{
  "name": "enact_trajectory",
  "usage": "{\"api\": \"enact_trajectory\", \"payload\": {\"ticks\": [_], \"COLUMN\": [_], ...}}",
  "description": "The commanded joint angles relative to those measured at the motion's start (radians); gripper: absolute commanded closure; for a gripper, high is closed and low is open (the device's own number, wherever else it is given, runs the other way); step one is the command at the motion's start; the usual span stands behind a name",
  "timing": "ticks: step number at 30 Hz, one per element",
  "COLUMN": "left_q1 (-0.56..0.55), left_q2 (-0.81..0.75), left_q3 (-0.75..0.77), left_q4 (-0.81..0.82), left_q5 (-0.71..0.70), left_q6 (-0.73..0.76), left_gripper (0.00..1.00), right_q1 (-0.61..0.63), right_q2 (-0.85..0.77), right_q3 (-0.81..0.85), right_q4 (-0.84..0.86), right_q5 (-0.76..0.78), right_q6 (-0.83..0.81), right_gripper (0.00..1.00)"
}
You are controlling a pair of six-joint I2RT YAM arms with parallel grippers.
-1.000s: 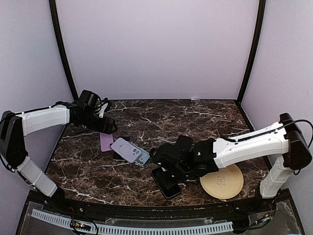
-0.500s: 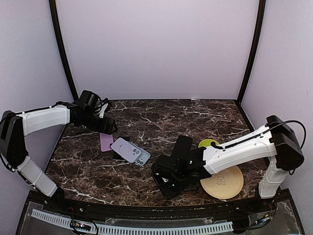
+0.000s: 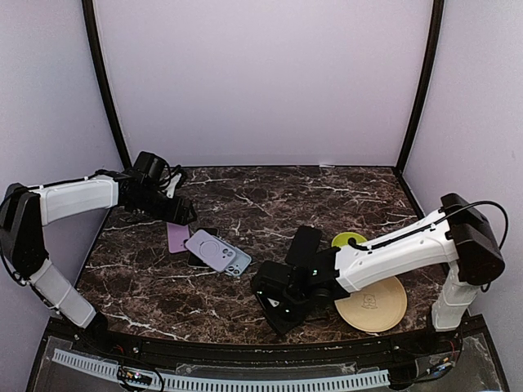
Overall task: Put the phone into the phone case
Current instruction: Adjust the phone with the phone case.
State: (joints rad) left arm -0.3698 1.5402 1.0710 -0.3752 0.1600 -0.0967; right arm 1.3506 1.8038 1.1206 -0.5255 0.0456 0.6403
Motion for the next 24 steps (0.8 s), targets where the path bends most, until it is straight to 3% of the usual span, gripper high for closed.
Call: {"api": "enact_trajectory", "payload": {"ticks": [1, 10, 24], "left_q1": [-0.006, -0.006, -0.006], "left_q2": [0.003, 0.000, 0.008], "left_q3": [-0.005, -0.004, -0.004], "left_q4": [-0.016, -0.014, -0.016], "left_q5": [0.001, 0.001, 0.007], "left_q6": [0.009, 0.010, 0.012], "left_gripper": [0.19, 0.19, 0.19], "right_q1": [0.001, -0.059, -0.059], "right_q2": [0.009, -0.089, -0.025], "right_q3": [0.060, 0.029, -0.151], "right_q4": [-0.168, -0.218, -0.103], "right_q5": [0.066, 0.138, 0.018], "right_q6": [-0.040, 0.009, 0.042], "right_gripper": [1.00, 1.00, 1.00]}}
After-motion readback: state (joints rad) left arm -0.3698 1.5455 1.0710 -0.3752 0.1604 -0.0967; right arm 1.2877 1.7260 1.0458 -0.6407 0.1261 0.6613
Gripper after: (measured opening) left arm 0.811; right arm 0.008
